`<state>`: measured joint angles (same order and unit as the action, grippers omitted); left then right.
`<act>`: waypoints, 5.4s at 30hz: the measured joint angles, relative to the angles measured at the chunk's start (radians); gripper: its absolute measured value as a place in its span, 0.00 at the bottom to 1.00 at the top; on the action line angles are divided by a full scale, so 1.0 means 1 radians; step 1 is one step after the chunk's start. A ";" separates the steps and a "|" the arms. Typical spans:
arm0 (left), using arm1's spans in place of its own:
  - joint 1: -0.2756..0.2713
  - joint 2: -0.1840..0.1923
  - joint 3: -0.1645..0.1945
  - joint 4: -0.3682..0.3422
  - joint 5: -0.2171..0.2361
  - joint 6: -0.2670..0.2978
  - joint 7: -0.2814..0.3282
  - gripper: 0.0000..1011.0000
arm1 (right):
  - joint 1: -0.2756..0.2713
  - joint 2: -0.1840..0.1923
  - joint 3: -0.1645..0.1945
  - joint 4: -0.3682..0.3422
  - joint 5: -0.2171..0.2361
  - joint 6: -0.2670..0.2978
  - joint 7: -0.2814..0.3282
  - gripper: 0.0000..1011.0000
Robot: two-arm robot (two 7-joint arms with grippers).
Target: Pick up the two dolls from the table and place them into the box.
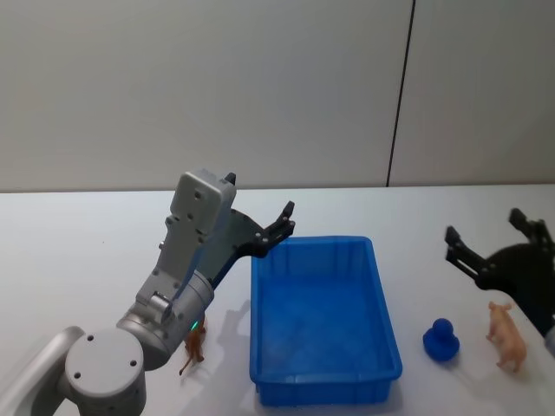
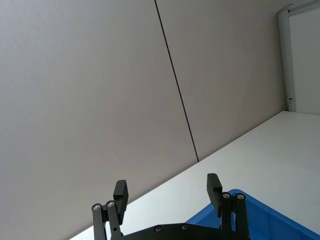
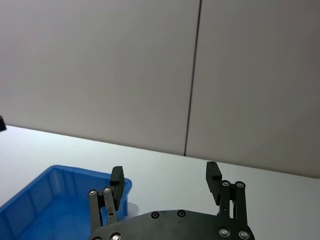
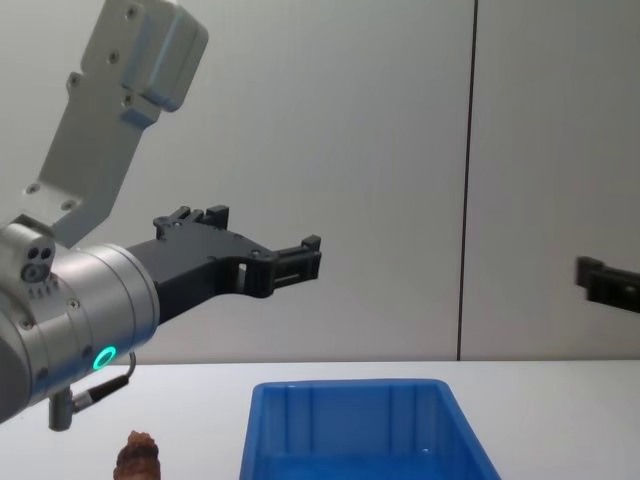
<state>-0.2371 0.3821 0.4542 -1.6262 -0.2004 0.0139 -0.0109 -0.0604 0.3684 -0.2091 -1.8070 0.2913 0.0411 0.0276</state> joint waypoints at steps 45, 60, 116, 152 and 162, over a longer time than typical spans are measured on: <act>0.000 0.000 0.000 0.000 0.000 0.000 0.000 0.99 | -0.058 -0.025 0.022 0.029 -0.020 0.427 -0.191 0.99; 0.000 0.000 0.000 0.000 0.000 0.000 0.000 0.99 | 0.014 -0.094 0.003 0.148 -0.044 0.456 -0.200 0.99; 0.000 0.000 0.000 0.000 0.000 0.000 0.000 0.99 | 0.082 -0.131 -0.012 0.132 -0.190 0.333 -0.134 0.38; 0.000 0.000 0.000 0.000 0.000 0.000 0.000 0.99 | 0.264 -0.234 -0.074 0.147 -0.163 0.453 0.279 0.38; 0.000 0.000 0.000 0.000 0.000 0.000 0.000 0.99 | 0.321 -0.271 -0.092 0.203 -0.142 0.556 0.344 0.57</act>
<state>-0.2372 0.3821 0.4542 -1.6262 -0.2004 0.0139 -0.0109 0.2606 0.0971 -0.3011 -1.6045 0.1494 0.5969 0.3719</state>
